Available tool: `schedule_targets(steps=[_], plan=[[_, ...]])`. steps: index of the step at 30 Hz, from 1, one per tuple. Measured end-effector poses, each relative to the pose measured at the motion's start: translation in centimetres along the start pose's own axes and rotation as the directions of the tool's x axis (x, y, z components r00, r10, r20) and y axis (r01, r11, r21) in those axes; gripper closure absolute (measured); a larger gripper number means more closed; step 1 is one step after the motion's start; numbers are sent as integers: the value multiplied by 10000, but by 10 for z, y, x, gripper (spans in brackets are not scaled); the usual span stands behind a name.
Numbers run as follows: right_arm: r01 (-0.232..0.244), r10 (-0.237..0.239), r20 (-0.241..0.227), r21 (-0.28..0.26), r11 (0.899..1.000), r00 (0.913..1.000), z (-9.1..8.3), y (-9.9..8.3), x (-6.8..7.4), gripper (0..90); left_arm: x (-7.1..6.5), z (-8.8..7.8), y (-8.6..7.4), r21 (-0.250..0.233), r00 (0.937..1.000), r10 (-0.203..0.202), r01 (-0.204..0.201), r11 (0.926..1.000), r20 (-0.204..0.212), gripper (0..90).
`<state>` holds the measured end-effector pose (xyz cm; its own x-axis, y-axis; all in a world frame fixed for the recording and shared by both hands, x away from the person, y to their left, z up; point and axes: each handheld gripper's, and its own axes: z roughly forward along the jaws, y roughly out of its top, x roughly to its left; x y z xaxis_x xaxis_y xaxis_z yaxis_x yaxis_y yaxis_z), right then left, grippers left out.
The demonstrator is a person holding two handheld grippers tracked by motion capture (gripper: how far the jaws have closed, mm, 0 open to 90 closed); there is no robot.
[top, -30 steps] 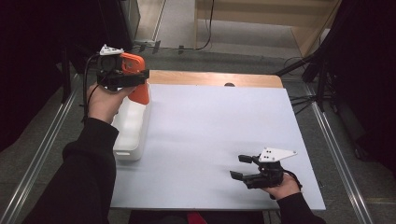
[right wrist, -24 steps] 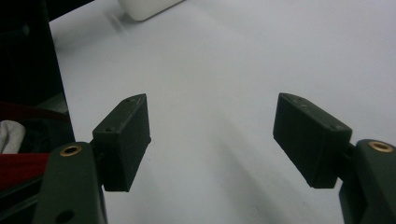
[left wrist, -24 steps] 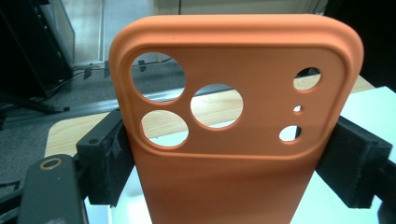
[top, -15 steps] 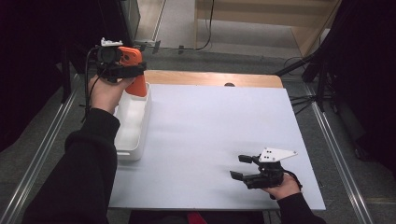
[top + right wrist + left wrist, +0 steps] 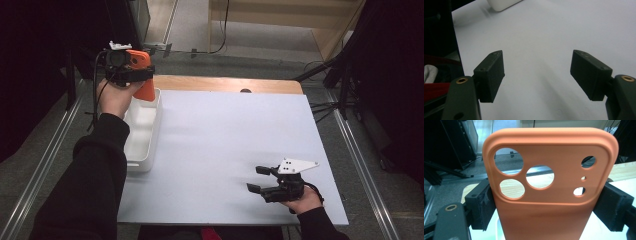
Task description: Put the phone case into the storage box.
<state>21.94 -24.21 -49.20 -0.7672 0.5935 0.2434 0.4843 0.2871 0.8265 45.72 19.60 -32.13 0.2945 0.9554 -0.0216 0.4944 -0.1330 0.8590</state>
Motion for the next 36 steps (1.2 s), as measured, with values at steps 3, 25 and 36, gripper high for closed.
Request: schedule_targets(steps=[3,25,36], plan=[[-3,3,19,-3,10000,10000,-1,0,0,262,1,5,-1,19,9999,-18,18,10000,-165,156],[-72,70,-158,-108,9999,9999,-1,0,1,262,4,33,-7,29,9982,-182,184,9998,-575,156],[-19,16,-190,-116,9999,9998,-1,0,1,262,6,45,-14,181,9965,-269,284,9994,-793,156]])
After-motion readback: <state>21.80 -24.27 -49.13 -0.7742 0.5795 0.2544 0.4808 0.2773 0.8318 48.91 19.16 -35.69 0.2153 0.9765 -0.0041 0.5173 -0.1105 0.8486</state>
